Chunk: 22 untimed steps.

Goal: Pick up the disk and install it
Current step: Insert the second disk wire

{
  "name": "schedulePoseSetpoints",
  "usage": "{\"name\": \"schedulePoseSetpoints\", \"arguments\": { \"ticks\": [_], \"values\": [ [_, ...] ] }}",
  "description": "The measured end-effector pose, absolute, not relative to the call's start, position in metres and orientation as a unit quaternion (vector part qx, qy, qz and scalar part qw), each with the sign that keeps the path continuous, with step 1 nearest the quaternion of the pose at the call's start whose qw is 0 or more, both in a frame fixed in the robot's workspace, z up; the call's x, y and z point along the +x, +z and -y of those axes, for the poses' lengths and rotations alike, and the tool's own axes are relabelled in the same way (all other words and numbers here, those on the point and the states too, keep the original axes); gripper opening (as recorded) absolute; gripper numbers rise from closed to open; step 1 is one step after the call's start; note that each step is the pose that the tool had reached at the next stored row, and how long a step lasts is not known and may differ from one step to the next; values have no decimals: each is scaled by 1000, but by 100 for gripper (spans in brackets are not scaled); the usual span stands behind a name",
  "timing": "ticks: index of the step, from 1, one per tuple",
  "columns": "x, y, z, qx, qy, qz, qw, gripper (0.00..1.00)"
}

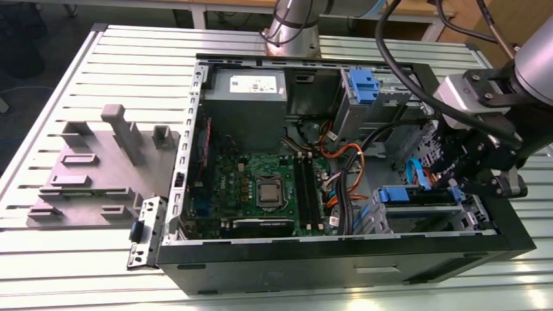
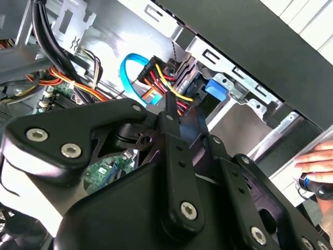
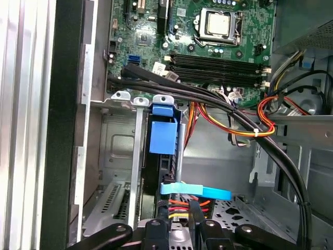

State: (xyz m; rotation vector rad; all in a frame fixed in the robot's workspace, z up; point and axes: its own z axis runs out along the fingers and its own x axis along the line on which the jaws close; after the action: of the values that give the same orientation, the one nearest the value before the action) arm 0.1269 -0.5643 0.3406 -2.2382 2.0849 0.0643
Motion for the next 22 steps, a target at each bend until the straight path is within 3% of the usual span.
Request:
{"name": "schedulePoseSetpoints", "arguments": {
  "ticks": [6,22],
  "values": [
    [128,338,564,-731,26,-681,46,29],
    [132,335,564,-730,28,-681,48,29]
  ]
}}
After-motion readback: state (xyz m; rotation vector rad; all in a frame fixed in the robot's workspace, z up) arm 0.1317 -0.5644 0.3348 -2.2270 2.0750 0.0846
